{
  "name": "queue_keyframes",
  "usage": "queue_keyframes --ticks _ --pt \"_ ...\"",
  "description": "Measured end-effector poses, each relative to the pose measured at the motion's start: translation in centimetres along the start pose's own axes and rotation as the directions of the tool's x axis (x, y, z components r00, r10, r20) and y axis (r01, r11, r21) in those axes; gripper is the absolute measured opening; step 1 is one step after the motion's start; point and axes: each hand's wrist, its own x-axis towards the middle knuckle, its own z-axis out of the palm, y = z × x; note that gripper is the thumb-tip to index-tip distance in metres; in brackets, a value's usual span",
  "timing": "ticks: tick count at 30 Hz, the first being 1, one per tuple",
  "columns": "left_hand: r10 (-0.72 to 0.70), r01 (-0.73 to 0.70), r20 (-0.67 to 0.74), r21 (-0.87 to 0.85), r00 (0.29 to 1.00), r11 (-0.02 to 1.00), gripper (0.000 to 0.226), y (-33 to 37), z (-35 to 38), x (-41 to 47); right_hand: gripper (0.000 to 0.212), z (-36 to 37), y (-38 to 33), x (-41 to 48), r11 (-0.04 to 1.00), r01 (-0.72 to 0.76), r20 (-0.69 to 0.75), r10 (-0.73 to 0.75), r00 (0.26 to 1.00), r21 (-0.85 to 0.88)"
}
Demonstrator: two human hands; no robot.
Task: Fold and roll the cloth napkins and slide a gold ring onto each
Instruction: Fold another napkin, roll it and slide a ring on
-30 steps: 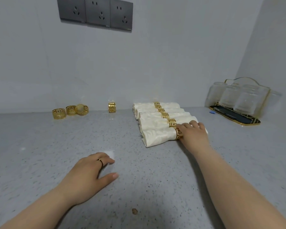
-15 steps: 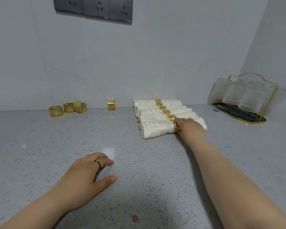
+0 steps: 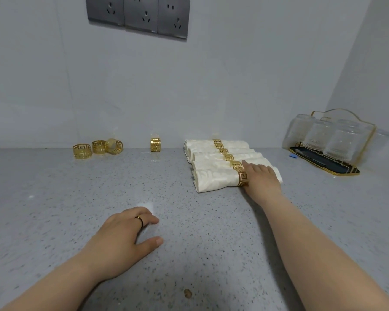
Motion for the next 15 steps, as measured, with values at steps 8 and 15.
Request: queue_keyframes --ticks 8,15 --pt "0.008 -0.009 -0.026 -0.023 1.000 1.000 0.134 0.3 -0.3 -0.1 0.051 -2.3 -3.4 -4.4 0.986 -0.021 -0.078 0.034 0.996 0.163" --pt "0.004 -0.005 -0.151 -0.006 0.989 1.000 0.053 1.2 -1.0 -0.7 0.039 -3.7 -13.3 -11.2 0.836 0.109 0.151 -0.223 0.963 0.538"
